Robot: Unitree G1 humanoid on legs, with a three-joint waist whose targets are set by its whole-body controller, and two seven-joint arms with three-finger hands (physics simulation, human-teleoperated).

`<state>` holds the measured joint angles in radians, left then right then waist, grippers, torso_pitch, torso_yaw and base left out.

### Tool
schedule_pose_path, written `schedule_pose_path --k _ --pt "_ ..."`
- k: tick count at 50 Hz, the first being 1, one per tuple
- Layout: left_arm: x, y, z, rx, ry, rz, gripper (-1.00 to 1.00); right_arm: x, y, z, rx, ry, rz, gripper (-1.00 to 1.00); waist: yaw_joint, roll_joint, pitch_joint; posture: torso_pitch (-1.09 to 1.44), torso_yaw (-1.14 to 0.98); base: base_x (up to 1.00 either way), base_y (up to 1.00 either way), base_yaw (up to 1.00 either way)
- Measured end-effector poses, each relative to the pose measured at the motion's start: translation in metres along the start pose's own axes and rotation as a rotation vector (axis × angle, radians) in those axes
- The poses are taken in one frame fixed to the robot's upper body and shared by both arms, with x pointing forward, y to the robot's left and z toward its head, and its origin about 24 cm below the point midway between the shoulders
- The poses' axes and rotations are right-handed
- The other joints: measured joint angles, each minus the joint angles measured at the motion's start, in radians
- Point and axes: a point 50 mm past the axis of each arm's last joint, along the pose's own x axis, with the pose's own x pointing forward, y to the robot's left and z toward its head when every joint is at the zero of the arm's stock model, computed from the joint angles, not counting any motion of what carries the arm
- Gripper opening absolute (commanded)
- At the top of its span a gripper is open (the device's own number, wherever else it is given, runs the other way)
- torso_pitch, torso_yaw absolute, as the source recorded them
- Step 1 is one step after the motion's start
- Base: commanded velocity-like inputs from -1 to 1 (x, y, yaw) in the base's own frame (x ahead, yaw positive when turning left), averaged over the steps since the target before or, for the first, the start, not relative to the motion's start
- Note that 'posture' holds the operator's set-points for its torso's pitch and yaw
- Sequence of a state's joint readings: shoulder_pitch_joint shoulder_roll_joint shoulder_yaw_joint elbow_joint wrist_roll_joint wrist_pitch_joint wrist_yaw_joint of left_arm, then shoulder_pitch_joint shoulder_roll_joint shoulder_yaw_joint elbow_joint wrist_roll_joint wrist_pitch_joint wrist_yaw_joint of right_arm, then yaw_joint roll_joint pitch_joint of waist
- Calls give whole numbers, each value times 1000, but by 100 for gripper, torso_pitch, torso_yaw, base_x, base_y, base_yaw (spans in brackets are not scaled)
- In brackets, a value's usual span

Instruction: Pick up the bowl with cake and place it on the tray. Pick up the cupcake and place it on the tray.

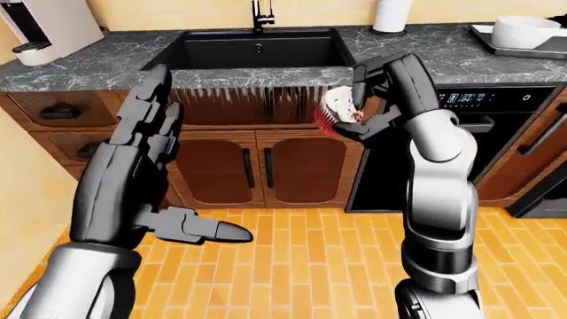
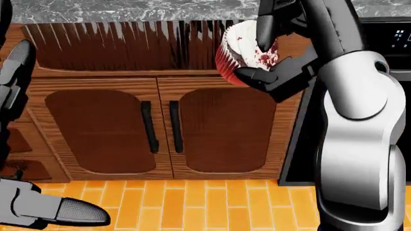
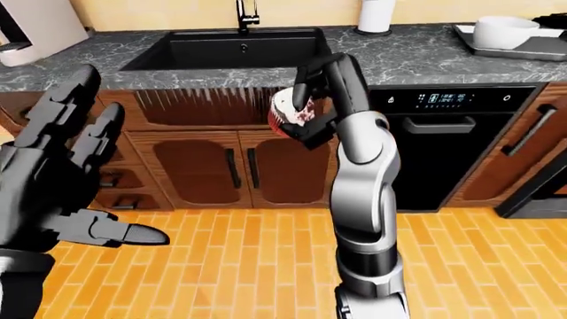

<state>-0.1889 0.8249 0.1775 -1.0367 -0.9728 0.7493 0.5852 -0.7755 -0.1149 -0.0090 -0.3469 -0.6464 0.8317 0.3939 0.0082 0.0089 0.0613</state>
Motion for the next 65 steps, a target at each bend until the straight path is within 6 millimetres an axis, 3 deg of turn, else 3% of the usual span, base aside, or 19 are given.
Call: schedule_pose_path --k 4,5,7,10,12,15,18,26,31,34,35,37,40,42,47,52,60,62,65 --pt "0 3 6 7 -39 22 100 -2 2 11 1 -58 8 -100 3 45 13 0 0 -9 -100 0" --pt "-1 4 7 9 -46 28 100 -1 2 12 2 -65 11 -100 18 69 8 0 0 0 -100 0" --pt "0 5 2 -4 -24 36 100 -1 8 6 7 -51 28 -100 33 75 17 0 0 0 -100 0" --pt "-1 3 0 2 -14 26 100 1 12 1 14 -20 57 -100 27 80 -18 0 0 0 -100 0" --pt "0 4 4 5 -39 31 100 0 7 7 17 -47 36 -100 30 53 -11 0 0 0 -100 0" --pt "0 4 6 -3 -60 37 100 -1 0 11 11 -80 0 -100 20 -9 -10 0 0 0 -85 0" --pt "-2 -3 -7 -20 18 -11 100 0 0 -5 16 -11 -5 -100 -21 -33 3 0 0 0 0 0" --pt "-2 2 4 -2 -52 19 100 -3 -1 9 12 -72 -9 -100 -27 2 -7 0 0 0 -6 0" --pt "-2 0 1 -7 -38 6 100 -2 -3 4 14 -47 -22 -100 -22 23 11 0 0 0 -47 0" --pt "0 3 -2 -2 -20 25 100 -1 3 6 16 -53 4 -100 5 55 3 0 0 0 -47 0" --pt "0 4 -4 -4 -4 33 100 -1 8 4 18 -49 25 -100 15 49 2 0 0 0 -39 0" --pt "0 3 -6 3 9 33 100 -1 14 3 22 -44 61 -100 17 34 -26 0 0 0 -18 0" --pt "-1 3 3 8 -50 29 100 -3 5 13 21 -95 27 -100 10 -28 -14 0 0 0 -3 0" --pt "-2 -2 -1 -20 -31 1 100 -4 -3 7 18 -80 -19 -100 -10 -16 14 0 0 0 0 0" --pt "-1 1 -5 -3 -3 7 100 -1 -1 2 21 -40 -18 -100 -16 11 7 0 0 0 0 0" --pt "-2 0 1 -4 -48 13 100 -3 1 9 17 -81 -7 -100 -19 6 2 0 0 0 0 0" --pt "-1 1 -3 -3 -17 10 100 -1 0 6 5 -72 -10 -100 -34 14 22 0 0 0 0 0" --pt "-1 1 -2 0 -17 11 100 -1 1 6 3 -70 -5 -100 -31 29 17 0 0 13 -9 0" --pt "-1 2 0 1 -25 13 100 -2 0 8 4 -69 -5 -100 -26 84 14 0 0 28 -15 0"
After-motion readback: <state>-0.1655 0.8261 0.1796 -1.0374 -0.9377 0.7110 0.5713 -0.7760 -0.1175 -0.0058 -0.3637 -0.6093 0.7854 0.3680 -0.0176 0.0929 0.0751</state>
